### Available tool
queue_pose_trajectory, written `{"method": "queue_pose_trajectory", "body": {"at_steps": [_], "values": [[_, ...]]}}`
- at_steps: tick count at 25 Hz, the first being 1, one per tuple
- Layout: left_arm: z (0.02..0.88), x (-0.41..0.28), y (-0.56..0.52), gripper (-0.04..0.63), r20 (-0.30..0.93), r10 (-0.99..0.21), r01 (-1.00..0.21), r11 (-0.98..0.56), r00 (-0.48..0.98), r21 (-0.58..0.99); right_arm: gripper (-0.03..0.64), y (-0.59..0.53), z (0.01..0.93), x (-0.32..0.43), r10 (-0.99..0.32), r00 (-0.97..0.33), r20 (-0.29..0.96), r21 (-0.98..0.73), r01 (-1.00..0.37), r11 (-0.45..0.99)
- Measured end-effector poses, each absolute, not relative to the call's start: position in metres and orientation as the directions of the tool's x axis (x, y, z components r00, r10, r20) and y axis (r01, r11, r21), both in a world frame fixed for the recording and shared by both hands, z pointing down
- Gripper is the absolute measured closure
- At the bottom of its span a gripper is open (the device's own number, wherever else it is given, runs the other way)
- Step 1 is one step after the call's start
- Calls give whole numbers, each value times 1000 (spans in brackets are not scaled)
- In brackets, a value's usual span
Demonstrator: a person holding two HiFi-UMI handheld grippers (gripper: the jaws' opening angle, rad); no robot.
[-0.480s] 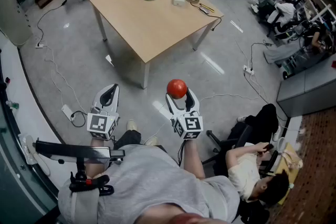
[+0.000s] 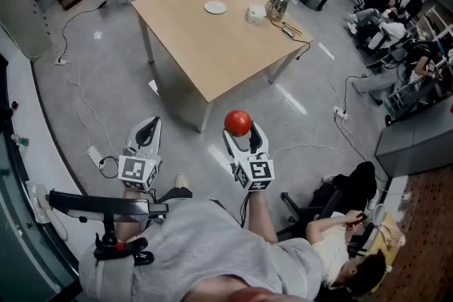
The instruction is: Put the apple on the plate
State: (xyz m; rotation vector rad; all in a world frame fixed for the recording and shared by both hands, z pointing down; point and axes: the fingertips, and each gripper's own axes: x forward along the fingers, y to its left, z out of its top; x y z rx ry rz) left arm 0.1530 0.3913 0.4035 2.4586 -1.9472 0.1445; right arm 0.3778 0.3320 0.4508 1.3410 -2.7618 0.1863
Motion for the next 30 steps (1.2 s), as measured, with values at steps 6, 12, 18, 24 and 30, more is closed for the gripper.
{"method": "queue_pose_trajectory", "body": {"at_steps": [6,12,18,24,30], "values": [[402,90,368,577,64,-980,-980,-193,190,-50,252,297,445,312,-754,-650,99,-67,-760,646],[408,36,360,577,63,-988,-988,-145,143,-43,253,280,449,260,-730,-675,109,-67,-737,672],[417,-5,357,577,57,-994,-995,-92,90,-23,253,262,451,218,-700,-705,115,-49,-708,704],[424,-41,347,577,66,-997,-999,-46,46,-8,253,234,451,183,-682,-721,122,-46,-690,722],[428,-69,310,577,76,-997,-1000,-16,15,-13,253,189,455,153,-664,-739,116,-50,-672,739]]}}
